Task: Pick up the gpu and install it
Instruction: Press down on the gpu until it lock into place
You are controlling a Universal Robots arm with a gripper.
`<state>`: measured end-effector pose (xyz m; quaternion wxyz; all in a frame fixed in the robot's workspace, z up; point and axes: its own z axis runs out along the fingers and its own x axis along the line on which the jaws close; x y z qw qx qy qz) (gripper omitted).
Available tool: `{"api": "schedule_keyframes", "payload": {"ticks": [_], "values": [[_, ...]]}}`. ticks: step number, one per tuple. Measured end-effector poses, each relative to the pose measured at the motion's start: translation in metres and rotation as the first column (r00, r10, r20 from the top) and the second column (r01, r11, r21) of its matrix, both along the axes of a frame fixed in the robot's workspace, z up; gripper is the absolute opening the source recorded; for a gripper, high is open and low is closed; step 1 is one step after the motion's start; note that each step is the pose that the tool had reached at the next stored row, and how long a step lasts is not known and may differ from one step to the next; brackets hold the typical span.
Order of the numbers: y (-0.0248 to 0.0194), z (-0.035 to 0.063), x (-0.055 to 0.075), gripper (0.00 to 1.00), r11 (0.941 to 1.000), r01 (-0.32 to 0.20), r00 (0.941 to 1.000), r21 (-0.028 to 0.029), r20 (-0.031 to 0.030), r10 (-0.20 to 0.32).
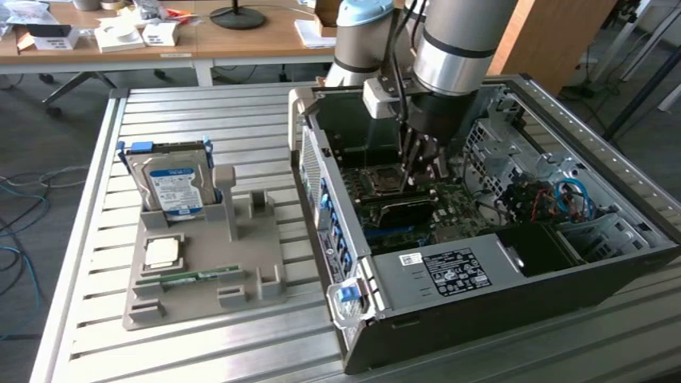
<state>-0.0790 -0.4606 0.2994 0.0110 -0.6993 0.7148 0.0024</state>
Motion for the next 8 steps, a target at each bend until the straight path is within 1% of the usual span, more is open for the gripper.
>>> {"api": "schedule_keyframes", "payload": {"ticks": [3, 6, 8], "values": [[0.0, -0.0042, 0.0, 0.11, 1.0, 0.001, 1.0, 0.0, 0.0, -0.001], [0.0, -0.0042, -0.0002, 0.11, 1.0, 0.001, 1.0, -0.0001, 0.0, -0.001], [0.0016, -0.0047, -0.0021, 0.11, 1.0, 0.001, 1.0, 0.0, 0.0001, -0.001]]}}
